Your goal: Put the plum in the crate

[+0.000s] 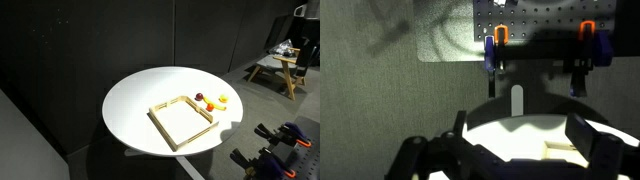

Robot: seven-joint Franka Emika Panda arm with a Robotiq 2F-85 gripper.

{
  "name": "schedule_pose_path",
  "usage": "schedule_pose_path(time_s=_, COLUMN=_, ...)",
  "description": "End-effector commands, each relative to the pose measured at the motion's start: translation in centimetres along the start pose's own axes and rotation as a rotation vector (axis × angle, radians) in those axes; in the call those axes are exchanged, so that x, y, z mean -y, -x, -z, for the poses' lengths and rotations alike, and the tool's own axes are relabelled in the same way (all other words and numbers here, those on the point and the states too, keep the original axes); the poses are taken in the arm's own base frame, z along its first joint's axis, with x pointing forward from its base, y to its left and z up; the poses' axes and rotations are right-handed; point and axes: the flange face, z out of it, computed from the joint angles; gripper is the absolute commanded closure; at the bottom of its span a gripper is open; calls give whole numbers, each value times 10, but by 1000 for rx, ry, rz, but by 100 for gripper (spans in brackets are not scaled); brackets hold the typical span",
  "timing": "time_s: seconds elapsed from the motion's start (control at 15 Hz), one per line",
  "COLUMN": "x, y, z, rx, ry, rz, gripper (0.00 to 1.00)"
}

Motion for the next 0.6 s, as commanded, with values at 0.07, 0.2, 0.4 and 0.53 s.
schedule_pose_path(time_s=0.07, x=0, y=0, z=0, rx=1, ry=0, rz=0, gripper=0)
schedule_pose_path(time_s=0.2, x=0, y=0, z=0, rx=1, ry=0, rz=0, gripper=0)
schedule_pose_path(time_s=0.4, x=1, y=-1, z=0, rx=-1, ry=-2, rz=0, gripper=0)
schedule_pose_path(time_s=0.53, x=3, y=-6, z=1, rx=-10, ry=-10, rz=5, gripper=0)
